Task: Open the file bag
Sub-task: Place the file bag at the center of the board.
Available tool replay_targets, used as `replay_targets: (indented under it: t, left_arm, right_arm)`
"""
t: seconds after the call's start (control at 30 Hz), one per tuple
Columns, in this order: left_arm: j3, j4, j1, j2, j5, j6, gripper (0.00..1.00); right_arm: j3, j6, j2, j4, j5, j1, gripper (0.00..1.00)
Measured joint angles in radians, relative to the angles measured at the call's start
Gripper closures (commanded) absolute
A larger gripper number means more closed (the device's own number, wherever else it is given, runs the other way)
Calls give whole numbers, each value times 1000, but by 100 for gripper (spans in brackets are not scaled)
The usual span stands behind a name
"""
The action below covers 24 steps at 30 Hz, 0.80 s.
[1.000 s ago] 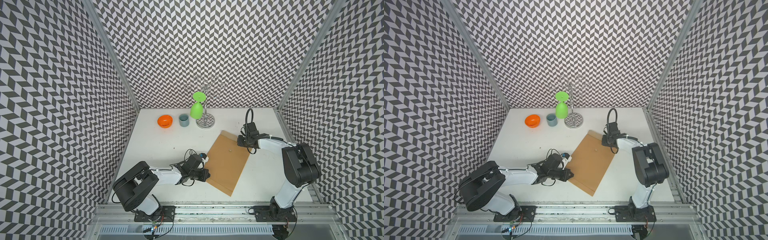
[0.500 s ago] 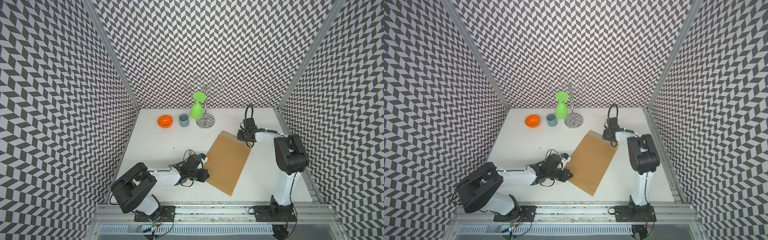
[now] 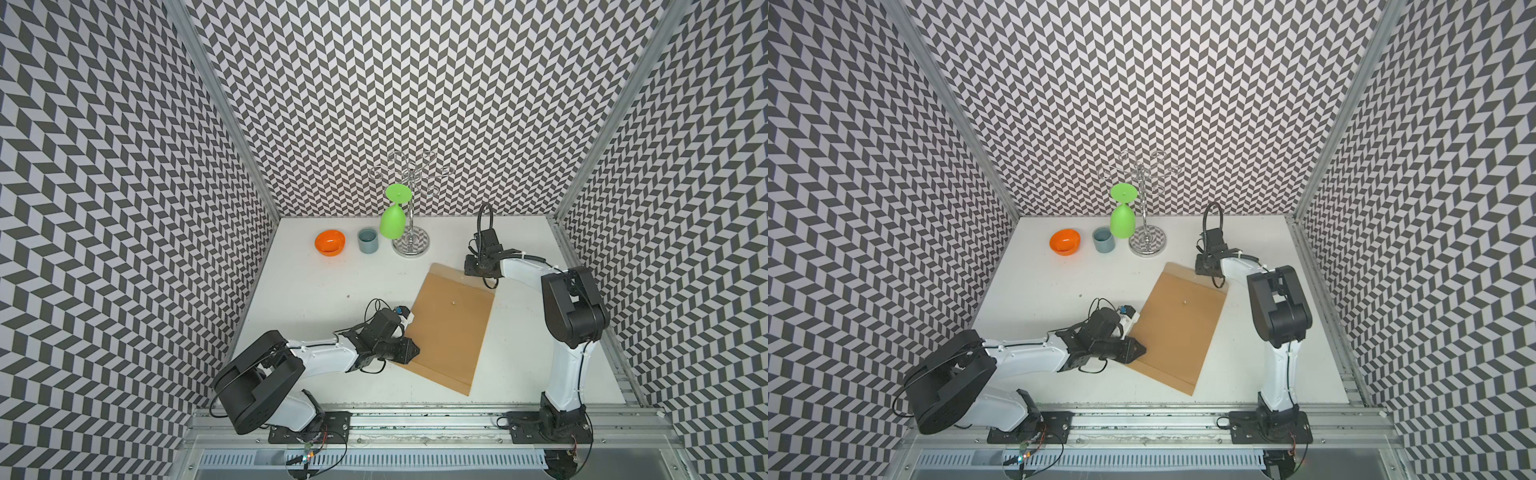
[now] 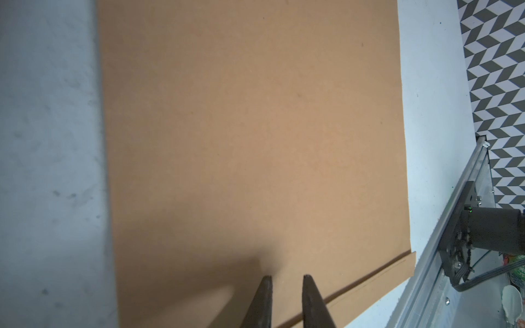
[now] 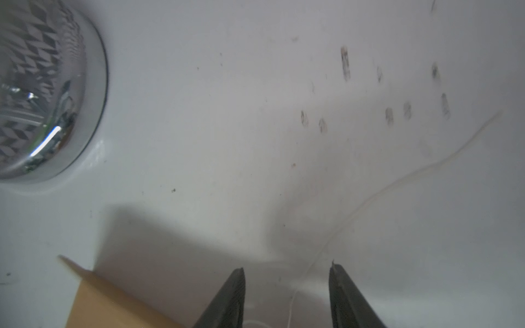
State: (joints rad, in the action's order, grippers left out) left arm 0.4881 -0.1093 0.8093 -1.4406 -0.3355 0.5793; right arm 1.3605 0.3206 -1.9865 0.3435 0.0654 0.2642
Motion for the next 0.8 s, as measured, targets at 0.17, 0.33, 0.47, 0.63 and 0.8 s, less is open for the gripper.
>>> replay_targets:
  t: [0.17, 0.33, 0.47, 0.63, 0.8]
  left_arm:
    - [0, 0, -11, -1, 1, 1, 77]
    - [0, 0, -18, -1, 1, 2, 77]
    - [0, 0, -19, -1, 1, 1, 77]
    - [0, 0, -21, -1, 1, 1, 78]
    - [0, 0, -26, -1, 1, 1, 78]
  right_arm:
    - [3, -4, 156, 47, 27, -3, 24]
    - [-203, 32, 397, -5, -7, -3, 25]
    - [-426, 55, 490, -27, -44, 8, 33]
    - [-540, 71, 516, -6, -68, 21, 50]
    - [-520, 81, 503, -30, -64, 21, 62]
